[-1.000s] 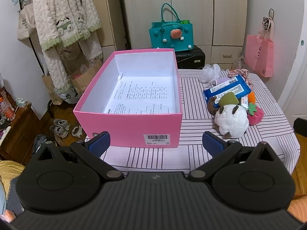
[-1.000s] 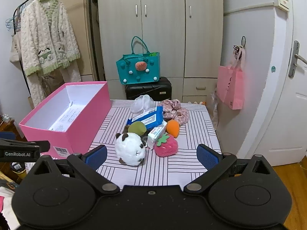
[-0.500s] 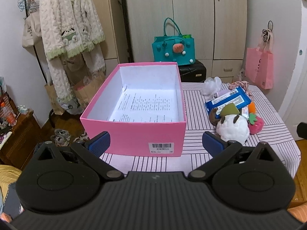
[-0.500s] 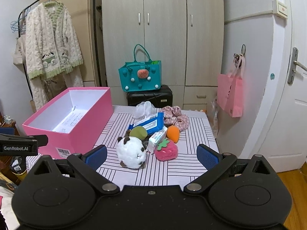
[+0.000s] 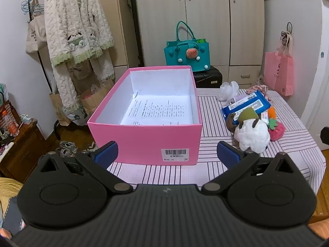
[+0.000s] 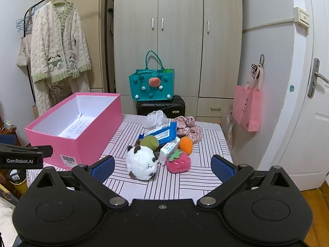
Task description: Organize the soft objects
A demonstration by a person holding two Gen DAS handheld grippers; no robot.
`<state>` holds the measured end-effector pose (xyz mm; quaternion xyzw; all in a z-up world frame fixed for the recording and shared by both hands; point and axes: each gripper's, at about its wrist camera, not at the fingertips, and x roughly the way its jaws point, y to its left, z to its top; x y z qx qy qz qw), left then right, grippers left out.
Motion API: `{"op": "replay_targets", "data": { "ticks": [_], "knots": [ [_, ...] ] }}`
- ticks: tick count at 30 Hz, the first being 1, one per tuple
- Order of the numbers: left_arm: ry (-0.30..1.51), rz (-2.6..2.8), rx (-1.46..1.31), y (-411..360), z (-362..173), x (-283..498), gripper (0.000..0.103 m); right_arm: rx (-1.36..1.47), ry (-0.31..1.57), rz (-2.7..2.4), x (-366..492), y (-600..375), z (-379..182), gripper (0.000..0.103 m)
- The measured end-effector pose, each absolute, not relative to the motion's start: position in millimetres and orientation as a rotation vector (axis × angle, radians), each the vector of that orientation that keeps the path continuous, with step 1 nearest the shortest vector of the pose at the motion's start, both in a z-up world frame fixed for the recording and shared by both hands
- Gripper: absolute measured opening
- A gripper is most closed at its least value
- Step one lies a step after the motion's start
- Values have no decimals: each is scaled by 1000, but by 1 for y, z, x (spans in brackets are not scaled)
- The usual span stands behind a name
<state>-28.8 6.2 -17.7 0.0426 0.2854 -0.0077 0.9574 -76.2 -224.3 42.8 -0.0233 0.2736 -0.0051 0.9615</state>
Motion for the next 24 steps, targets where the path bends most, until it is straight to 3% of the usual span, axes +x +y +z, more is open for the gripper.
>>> {"op": "replay_targets", "data": {
  "ticks": [24],
  "knots": [
    [581, -26, 101, 2, -22, -31, 103, -22, 570, -19, -73, -233, 34, 101]
  ]
}}
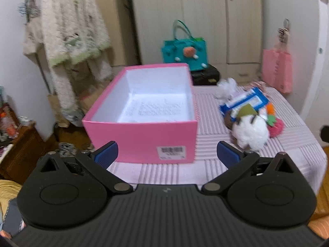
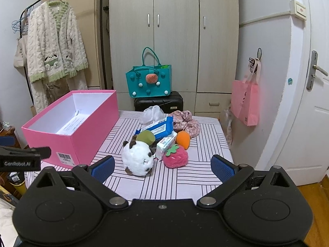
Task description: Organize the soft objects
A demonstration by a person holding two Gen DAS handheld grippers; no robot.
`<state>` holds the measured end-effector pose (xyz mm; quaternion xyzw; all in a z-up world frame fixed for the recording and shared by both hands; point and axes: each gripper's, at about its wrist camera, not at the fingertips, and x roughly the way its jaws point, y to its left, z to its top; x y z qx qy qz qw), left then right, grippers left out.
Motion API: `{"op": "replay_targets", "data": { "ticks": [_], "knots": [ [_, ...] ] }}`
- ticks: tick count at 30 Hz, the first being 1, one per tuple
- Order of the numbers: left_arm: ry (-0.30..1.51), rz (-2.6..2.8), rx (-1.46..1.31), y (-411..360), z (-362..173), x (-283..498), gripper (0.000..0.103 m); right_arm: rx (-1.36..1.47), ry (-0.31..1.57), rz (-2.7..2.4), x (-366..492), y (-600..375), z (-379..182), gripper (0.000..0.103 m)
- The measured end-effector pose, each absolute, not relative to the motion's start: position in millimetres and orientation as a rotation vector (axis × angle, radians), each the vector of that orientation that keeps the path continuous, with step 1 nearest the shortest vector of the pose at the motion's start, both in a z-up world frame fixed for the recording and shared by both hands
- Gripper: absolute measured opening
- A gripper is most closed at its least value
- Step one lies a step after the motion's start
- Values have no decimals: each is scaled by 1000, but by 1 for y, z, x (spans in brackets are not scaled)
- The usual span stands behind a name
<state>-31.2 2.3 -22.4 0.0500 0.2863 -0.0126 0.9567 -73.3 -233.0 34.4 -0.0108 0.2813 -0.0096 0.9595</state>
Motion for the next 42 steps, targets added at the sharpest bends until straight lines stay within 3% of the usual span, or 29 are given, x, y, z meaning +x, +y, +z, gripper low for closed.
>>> {"op": "replay_targets", "data": {
  "ticks": [5, 23, 30, 42],
  "knots": [
    [509, 18, 120, 0, -23, -35, 103, -22, 568, -14, -73, -234, 31, 101],
    [549, -68, 78, -2, -34, -36, 103, -34, 556, -7, -77, -236, 25, 101],
    [536, -149, 71, -1, -15, -27, 103, -17, 517, 100, -69, -250, 29, 101],
    [505, -351, 197, -56, -1, 14, 100, -63, 595, 269, -10, -257, -30, 100]
  ]
}}
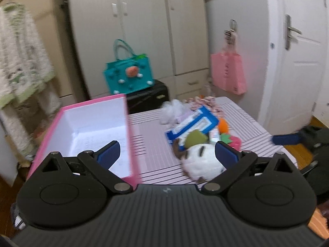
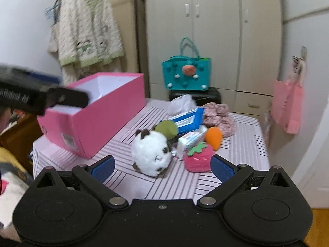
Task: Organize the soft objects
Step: 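Reach the left tool to the white plush panda and close on it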
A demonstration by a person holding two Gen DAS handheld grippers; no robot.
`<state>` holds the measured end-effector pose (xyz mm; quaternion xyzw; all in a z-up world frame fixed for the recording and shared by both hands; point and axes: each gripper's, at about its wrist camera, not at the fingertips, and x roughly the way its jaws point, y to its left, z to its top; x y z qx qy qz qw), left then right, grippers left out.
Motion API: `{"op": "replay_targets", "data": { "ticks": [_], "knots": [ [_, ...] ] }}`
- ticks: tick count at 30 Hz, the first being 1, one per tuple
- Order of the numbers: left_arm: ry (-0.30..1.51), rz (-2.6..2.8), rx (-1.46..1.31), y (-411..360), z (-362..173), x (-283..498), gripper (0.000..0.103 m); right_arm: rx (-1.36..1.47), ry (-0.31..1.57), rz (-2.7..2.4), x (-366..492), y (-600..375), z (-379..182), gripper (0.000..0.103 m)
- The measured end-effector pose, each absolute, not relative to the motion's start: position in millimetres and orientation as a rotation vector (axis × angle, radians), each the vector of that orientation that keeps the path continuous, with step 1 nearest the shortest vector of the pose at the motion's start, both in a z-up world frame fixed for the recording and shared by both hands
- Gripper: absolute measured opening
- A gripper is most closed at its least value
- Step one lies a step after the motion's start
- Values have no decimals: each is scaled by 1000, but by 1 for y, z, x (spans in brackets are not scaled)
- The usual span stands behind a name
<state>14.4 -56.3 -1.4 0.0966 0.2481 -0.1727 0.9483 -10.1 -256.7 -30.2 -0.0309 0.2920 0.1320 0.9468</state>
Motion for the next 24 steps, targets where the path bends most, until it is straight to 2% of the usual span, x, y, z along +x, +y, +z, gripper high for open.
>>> {"op": "replay_targets", "data": {
  "ticks": [9, 15, 24],
  "knots": [
    [619, -548, 202, -102, -30, 58, 100, 27, 656, 431, 37, -265, -73, 92],
    [735, -565, 191, -112, -57, 90, 93, 25, 680, 466, 52, -262, -90, 85],
    [831, -597, 174, -117, -84, 115, 68, 18, 684, 495, 67, -261, -101, 84]
  ]
}}
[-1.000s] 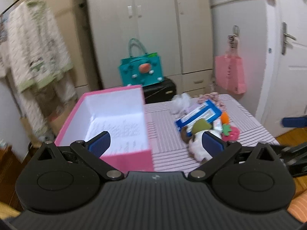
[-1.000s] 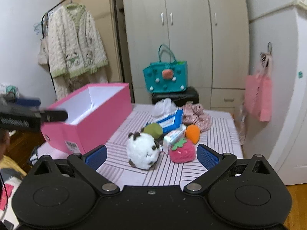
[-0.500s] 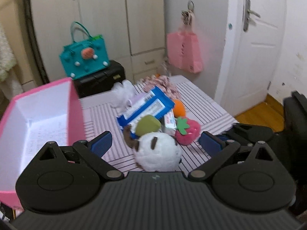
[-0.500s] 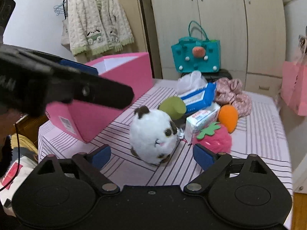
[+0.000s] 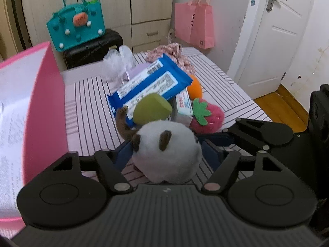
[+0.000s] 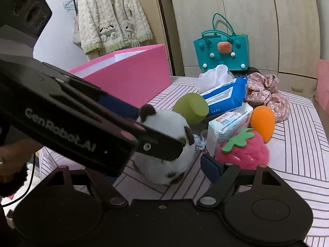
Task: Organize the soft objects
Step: 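Reach the left tool to the white plush panda and close on it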
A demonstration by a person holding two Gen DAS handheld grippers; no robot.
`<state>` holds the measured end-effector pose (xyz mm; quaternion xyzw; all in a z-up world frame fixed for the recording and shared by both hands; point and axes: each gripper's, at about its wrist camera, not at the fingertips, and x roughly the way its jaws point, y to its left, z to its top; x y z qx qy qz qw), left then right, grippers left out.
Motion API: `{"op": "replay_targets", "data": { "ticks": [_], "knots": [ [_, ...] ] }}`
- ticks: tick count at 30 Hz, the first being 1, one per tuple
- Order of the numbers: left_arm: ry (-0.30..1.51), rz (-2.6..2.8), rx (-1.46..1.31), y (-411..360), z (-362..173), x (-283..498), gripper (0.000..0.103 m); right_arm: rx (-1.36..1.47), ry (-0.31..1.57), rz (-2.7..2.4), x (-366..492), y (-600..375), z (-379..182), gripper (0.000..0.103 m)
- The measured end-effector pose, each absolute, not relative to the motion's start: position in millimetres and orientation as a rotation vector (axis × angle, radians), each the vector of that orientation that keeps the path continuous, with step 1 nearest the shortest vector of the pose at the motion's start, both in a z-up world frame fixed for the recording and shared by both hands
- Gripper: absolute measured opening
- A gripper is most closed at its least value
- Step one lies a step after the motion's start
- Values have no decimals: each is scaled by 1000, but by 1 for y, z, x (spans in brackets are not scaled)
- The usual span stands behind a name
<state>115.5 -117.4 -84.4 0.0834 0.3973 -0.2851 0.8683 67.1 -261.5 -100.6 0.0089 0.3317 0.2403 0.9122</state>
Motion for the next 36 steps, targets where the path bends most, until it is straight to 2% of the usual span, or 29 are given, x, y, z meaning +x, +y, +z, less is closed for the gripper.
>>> {"op": "replay_targets", "data": {
  "ticks": [2, 6, 13, 25, 36],
  "knots": [
    [843, -592, 167, -116, -90, 118, 67, 9, 704, 478, 71, -260, -104, 83],
    [837, -604, 137, -110, -93, 117, 66, 14, 710, 495, 73, -257, -107, 63],
    [806, -594, 133, -110, -95, 109, 65, 0, 690, 466, 68, -249, -108, 58],
    [878, -620, 137, -101, -80, 99, 65, 106, 792, 431, 59, -240, -90, 57],
    [864, -657, 100, -85, -57, 81, 65, 44, 776, 404, 38, -224, -63, 57]
  ]
}}
